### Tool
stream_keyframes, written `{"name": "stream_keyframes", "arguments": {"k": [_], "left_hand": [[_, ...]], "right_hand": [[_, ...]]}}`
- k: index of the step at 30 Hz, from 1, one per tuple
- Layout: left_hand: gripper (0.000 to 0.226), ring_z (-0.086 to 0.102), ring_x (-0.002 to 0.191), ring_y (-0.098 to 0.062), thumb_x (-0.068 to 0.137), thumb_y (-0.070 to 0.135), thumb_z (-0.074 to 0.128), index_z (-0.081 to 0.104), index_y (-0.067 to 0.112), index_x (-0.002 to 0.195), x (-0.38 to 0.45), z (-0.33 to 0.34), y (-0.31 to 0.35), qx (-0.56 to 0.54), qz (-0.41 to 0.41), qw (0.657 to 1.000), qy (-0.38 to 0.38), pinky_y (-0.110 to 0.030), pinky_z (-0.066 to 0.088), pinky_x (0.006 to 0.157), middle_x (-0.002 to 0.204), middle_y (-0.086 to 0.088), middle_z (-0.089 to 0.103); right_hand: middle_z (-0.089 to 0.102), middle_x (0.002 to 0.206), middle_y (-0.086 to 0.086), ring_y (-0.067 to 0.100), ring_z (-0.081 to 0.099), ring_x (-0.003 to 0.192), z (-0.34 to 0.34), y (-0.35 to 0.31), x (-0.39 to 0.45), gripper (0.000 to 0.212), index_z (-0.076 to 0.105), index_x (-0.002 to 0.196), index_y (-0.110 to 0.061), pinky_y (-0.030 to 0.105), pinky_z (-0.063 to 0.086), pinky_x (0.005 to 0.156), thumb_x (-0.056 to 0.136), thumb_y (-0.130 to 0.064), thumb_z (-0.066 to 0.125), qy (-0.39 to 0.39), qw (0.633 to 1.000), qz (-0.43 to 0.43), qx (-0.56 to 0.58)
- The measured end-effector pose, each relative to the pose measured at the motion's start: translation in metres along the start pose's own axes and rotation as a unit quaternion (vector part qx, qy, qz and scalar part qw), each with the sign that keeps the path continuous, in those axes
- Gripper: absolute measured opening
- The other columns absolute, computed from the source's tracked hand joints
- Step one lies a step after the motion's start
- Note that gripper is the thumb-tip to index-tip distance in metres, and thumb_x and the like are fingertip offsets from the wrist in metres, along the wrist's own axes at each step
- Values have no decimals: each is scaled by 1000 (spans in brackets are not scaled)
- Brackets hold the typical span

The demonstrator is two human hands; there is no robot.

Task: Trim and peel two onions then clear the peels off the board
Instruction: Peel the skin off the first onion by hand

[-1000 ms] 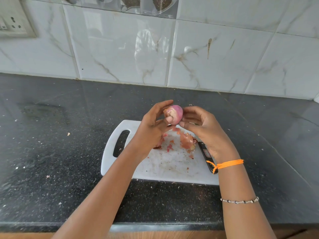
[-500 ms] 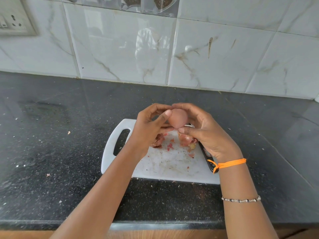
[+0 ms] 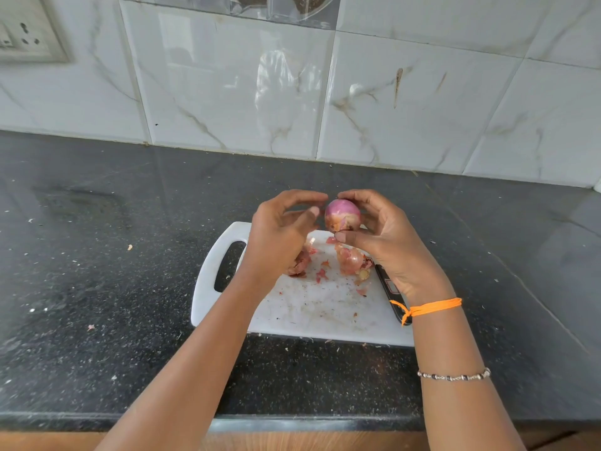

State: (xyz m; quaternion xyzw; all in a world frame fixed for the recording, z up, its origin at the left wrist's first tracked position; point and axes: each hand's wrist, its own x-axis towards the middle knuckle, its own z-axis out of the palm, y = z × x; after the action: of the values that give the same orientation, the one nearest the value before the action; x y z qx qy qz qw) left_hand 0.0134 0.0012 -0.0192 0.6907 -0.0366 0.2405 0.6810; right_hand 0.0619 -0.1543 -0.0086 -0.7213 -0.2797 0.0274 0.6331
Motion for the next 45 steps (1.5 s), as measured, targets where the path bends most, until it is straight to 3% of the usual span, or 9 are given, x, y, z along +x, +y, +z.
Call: {"name": "stream_keyframes", "arguments": {"k": [3, 6, 16, 25, 29, 45], "left_hand": [[16, 69, 81, -5, 82, 5, 68, 71, 12, 97, -4, 4, -1, 143, 110, 983, 27, -14, 52, 71, 94, 0, 68], [19, 67, 78, -4, 77, 6, 73, 73, 10, 96, -6, 7, -4, 183, 140, 973, 29, -11, 52, 69, 91, -1, 69], [14, 67, 73, -7, 77, 4, 74, 75, 6, 91, -6, 5, -4, 185, 118, 975, 18, -14, 55, 71, 80, -1, 69], [8, 65, 70, -10, 78, 1, 71, 76, 5, 83, -4, 4, -4, 216, 132, 967, 29, -18, 54, 67, 76, -4, 69], [15, 64, 70, 2, 80, 0, 68, 75, 8, 90, -4, 4, 0, 174, 92, 980, 26, -7, 48, 66, 77, 8, 67], [16, 69, 72, -3, 75, 7, 77, 75, 12, 90, -5, 1, 0, 139, 60, 988, -15, -13, 53, 70, 81, 6, 70]], "right_hand": [[65, 106, -1, 6, 64, 92, 2, 0, 0, 49, 62, 107, -17, 29, 55, 85, 69, 10, 76, -1, 1000, -1, -6], [66, 102, -5, 3, 65, 89, 2, -1, 0, 48, 62, 107, -16, 24, 55, 81, 68, 8, 77, 2, 1000, -1, -30], [66, 101, -6, -1, 64, 87, 0, -2, -1, 50, 63, 106, -14, 17, 53, 76, 65, 10, 78, -3, 998, 2, -66], [68, 97, -6, 4, 66, 85, 3, -1, -1, 47, 66, 101, -18, 22, 55, 76, 62, 3, 82, 4, 996, 5, -90], [68, 95, -9, 0, 65, 84, 0, -4, -1, 47, 66, 101, -18, 17, 53, 71, 61, 2, 84, 18, 997, -1, -77], [70, 99, -4, 7, 67, 90, -3, -3, -2, 50, 67, 102, -17, 20, 55, 75, 60, 5, 83, 10, 997, 4, -78]]}}
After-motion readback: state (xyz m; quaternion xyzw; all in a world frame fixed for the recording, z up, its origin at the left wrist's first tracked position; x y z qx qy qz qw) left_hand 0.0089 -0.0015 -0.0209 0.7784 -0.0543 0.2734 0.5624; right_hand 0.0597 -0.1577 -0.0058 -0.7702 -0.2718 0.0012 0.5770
